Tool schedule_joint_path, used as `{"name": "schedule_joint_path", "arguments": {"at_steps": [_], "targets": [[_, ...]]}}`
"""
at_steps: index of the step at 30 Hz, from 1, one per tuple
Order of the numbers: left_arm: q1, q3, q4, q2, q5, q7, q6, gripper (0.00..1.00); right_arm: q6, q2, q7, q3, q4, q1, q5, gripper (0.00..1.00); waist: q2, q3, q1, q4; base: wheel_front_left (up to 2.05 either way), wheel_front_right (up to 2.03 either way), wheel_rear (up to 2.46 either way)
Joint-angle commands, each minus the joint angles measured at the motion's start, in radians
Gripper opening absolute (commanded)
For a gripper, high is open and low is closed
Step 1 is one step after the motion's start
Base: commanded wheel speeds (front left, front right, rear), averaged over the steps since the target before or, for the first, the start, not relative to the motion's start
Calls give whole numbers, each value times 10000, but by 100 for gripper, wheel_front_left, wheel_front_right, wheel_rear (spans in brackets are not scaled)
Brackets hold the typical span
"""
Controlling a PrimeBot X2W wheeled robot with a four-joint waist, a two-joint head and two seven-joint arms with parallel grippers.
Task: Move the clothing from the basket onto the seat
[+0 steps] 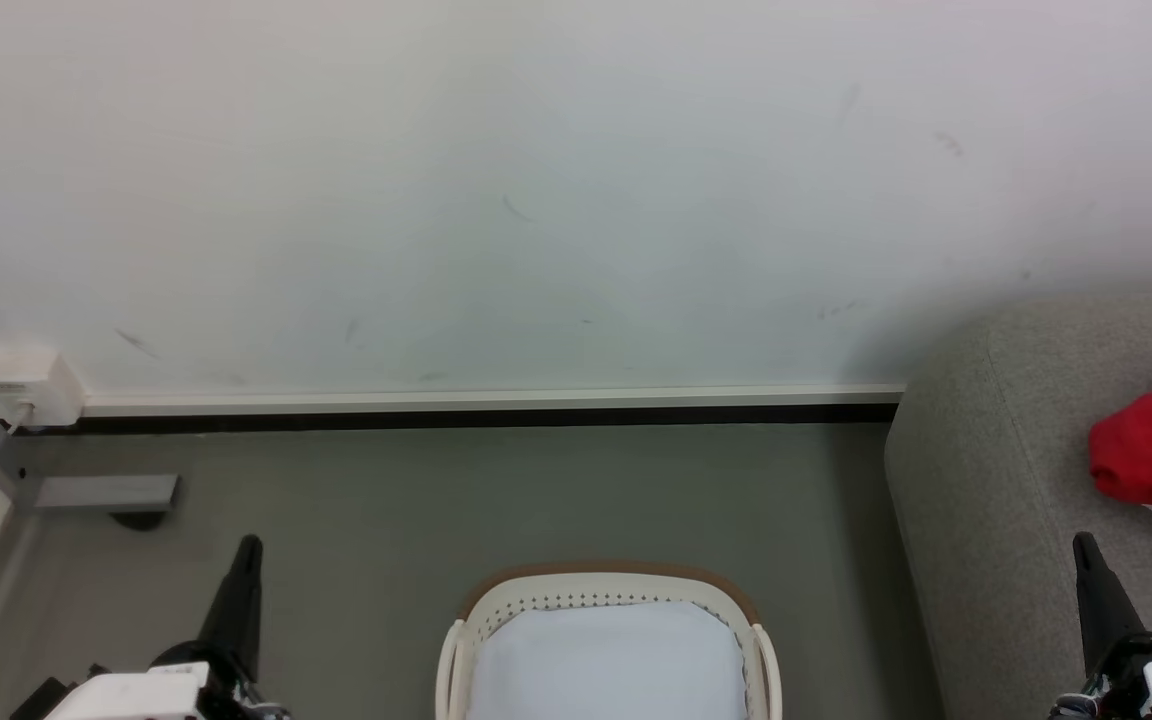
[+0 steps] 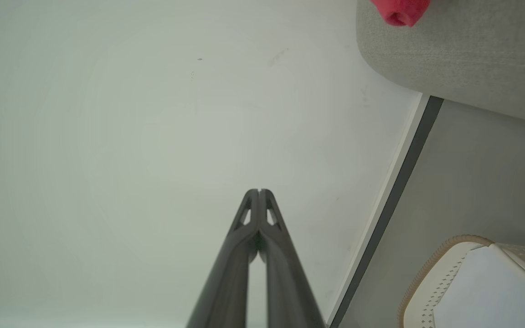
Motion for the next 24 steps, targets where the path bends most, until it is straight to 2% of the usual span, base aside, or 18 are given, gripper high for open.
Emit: {"name": "schedule_joint_path", "arguments": {"at_steps": [1, 24], "targets": [[-75, 12, -33, 70, -136, 41, -44, 0, -17, 2, 28, -43, -44, -121, -55, 0, 0, 0, 0, 0, 0, 0, 0], [-75, 10, -32, 69, -137, 41, -44, 0, -17, 2, 31, -46, -44, -122, -59, 0, 0, 0, 0, 0, 0, 0, 0]]}}
